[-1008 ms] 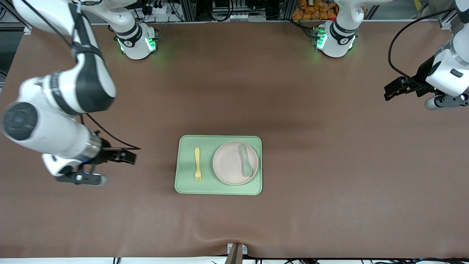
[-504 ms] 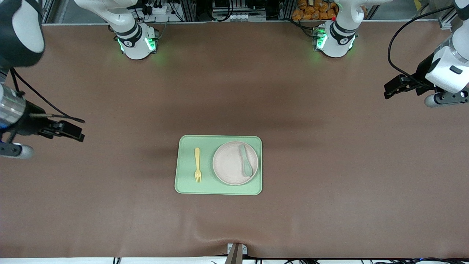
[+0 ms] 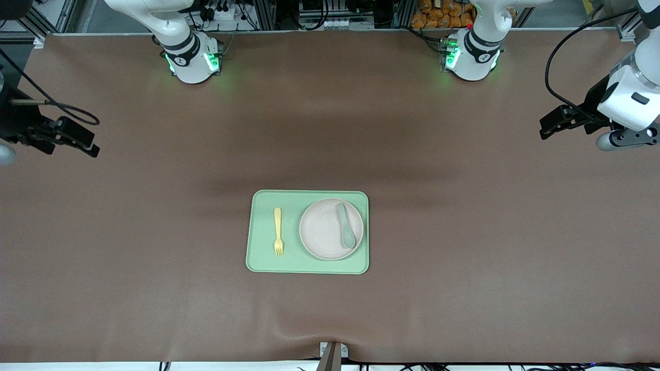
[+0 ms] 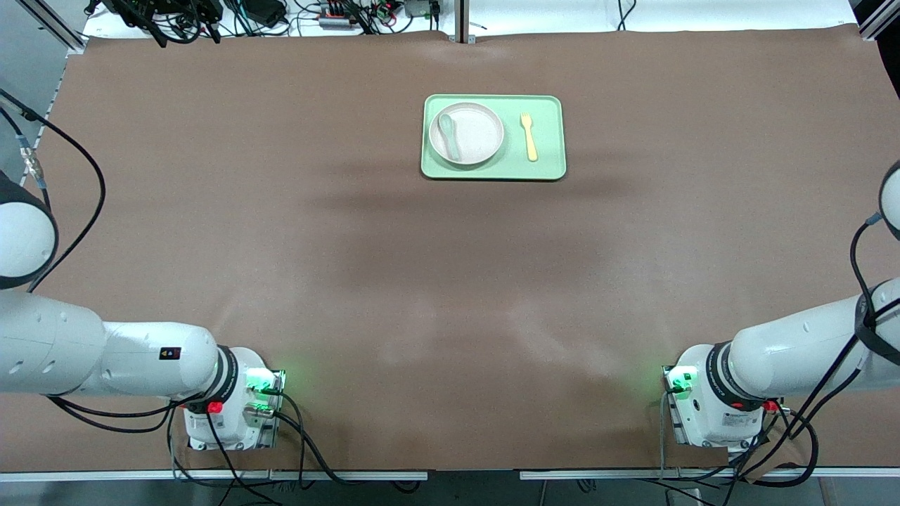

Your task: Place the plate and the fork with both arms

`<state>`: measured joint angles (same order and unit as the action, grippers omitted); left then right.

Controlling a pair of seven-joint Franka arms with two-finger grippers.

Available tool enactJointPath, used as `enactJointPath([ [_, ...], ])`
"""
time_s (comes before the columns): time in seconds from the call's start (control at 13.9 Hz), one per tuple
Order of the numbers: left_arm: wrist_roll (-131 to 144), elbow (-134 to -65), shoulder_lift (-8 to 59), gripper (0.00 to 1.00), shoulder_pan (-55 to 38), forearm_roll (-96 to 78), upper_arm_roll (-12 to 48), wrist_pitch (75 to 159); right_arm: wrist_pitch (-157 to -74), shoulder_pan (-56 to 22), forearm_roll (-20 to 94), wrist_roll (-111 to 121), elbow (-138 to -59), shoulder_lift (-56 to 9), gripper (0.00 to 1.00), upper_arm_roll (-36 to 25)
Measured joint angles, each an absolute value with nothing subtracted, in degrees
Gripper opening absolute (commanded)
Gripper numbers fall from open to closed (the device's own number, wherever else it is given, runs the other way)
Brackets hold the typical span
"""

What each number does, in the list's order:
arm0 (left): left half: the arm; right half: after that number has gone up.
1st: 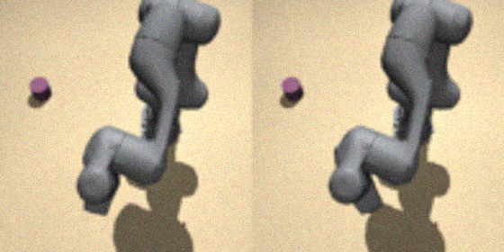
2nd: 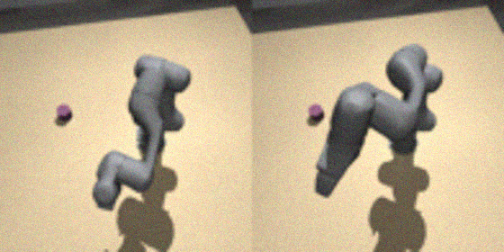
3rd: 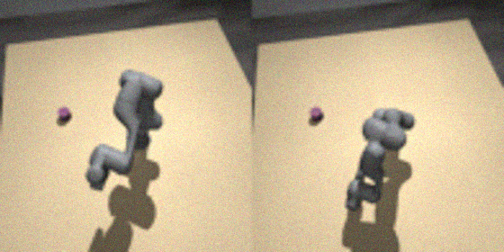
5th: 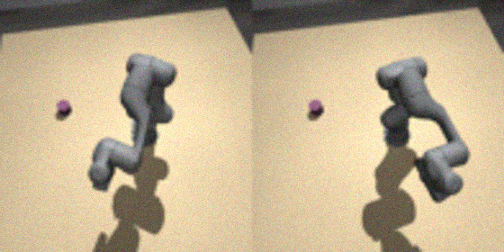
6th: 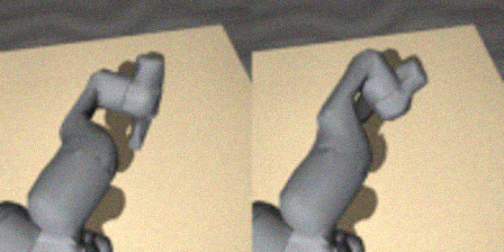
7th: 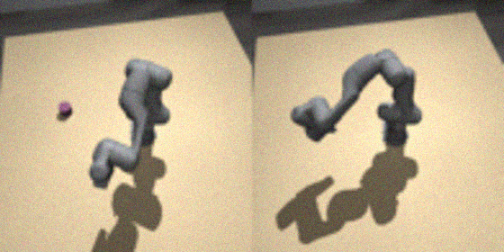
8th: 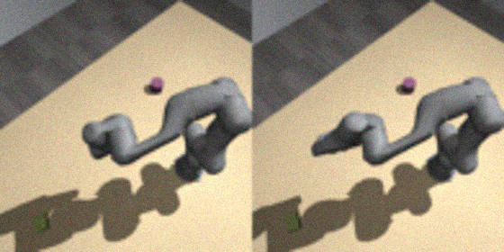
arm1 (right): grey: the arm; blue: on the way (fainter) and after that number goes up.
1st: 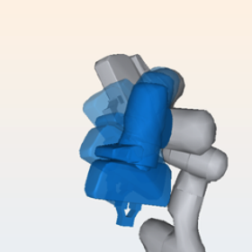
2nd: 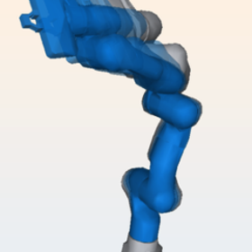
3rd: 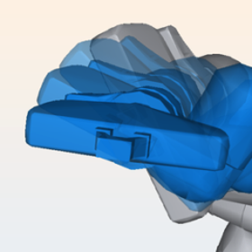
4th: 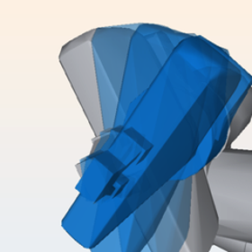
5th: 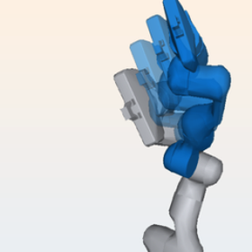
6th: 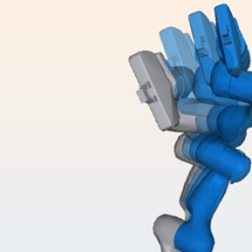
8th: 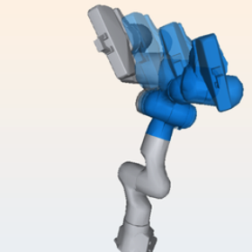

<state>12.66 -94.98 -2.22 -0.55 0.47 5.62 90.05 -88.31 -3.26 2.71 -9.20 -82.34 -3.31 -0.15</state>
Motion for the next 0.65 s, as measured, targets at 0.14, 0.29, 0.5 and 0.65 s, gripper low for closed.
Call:
enactJointPath([
  [0.14, 12.7, -95.2, -2.2, 1.0, -0.5, 0.5, 5.7, 90.3, -88.4, -3.3, 2.0, -9.2, -83.6, -2.7, 1.0, 0.0],
  [0.29, 12.7, -95.2, -2.2, 1.0, -0.6, 0.5, 5.8, 90.6, -89.1, -3.3, 1.7, -9.1, -85.1, -2.8, 1.0, 0.1],
  [0.5, 12.6, -94.6, -2.4, 1.0, -0.6, 0.5, 6.3, 90.9, -89.7, -3.2, 1.5, -9.1, -86.0, -2.8, 1.0, 0.0],
  [0.65, 12.6, -93.7, -2.7, 1.0, -0.6, 0.5, 6.3, 90.9, -89.7, -3.2, 1.4, -8.6, -86.1, -2.8, 1.0, 0.0],
])
